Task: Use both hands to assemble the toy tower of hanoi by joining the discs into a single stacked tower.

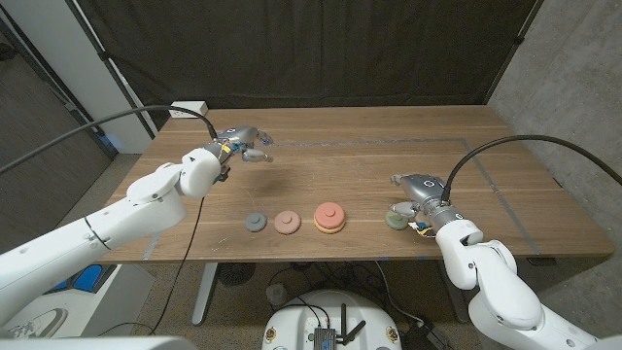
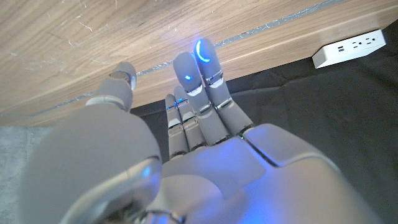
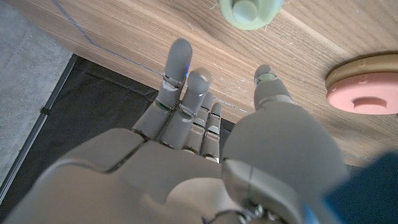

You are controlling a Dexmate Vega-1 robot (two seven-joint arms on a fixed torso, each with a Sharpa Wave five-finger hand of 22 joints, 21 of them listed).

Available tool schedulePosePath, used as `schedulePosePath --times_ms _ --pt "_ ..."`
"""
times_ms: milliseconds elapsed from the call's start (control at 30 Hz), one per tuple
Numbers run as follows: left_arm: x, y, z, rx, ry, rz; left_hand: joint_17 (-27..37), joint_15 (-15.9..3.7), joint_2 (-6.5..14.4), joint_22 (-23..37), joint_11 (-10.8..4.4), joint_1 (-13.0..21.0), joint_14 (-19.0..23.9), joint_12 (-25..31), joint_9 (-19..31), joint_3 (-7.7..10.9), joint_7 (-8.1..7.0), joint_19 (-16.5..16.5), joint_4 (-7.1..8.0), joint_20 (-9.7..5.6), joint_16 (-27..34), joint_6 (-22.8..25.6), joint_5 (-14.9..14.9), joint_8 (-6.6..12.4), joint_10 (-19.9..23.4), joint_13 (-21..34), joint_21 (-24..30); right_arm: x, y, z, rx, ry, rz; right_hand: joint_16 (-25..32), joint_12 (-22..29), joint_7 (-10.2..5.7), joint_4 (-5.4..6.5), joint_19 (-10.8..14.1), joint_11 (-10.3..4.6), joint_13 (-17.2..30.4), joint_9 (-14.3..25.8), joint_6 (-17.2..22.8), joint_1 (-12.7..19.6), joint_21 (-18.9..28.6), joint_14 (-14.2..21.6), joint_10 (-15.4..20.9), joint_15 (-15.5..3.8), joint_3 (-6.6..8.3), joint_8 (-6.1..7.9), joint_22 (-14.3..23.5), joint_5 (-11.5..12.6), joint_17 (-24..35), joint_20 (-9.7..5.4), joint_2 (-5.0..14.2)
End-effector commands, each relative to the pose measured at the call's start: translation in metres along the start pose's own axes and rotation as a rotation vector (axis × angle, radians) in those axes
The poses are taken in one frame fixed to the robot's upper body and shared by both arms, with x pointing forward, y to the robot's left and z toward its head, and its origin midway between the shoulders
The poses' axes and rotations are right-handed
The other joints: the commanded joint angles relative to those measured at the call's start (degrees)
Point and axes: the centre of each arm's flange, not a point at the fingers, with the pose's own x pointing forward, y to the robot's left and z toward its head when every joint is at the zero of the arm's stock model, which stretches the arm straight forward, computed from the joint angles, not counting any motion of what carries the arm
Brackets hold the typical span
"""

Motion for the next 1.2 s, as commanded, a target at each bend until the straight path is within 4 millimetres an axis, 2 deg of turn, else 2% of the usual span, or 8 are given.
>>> schedulePosePath --times_ms 33,500,1200 --pt "-0.010 0.000 0.000 0.050 -0.034 -0.061 0.15 -3.13 -0.26 -0.01 0.11 -0.29 -0.33 0.17 0.20 0.17 -0.17 -0.08 0.27 -6.63 0.25 -0.11 0.00 0.06 -0.25 0.12 0.27 0.001 0.000 0.003 0.001 0.001 0.000 -0.14 0.21 -0.07 -0.08 -0.04 -0.21 0.31 0.25 0.52 0.51 0.22 -0.30 0.53 -1.29 0.36 -0.03 0.05 0.27 -0.14 -4.70 0.05" --pt "-0.029 -0.004 0.007 0.055 -0.110 -0.040 -0.11 -3.13 0.02 -0.05 0.03 -0.77 -0.53 0.39 0.19 0.13 -0.20 -0.31 0.48 -6.63 0.11 -0.08 -0.04 0.21 -0.02 0.15 0.21 0.001 0.001 0.008 0.021 -0.002 -0.001 0.24 0.03 -0.01 -0.10 -0.29 -0.02 0.69 0.27 0.24 0.53 0.19 -0.03 0.48 -1.26 0.49 -0.25 -0.07 0.19 0.25 -4.72 0.18" --pt "-0.055 -0.009 0.013 0.083 -0.188 -0.141 -0.29 -3.13 0.13 -0.09 -0.02 -0.81 -0.42 0.61 0.17 0.25 -0.37 -0.01 0.30 -6.65 0.25 0.25 -0.02 0.38 0.43 0.19 0.38 -0.006 0.002 0.013 0.021 0.001 0.012 0.18 -0.12 0.17 0.00 -0.40 -0.01 1.27 0.30 0.30 0.26 0.34 -0.24 0.83 -1.26 0.61 -0.41 -0.12 0.03 0.16 -4.69 0.38"
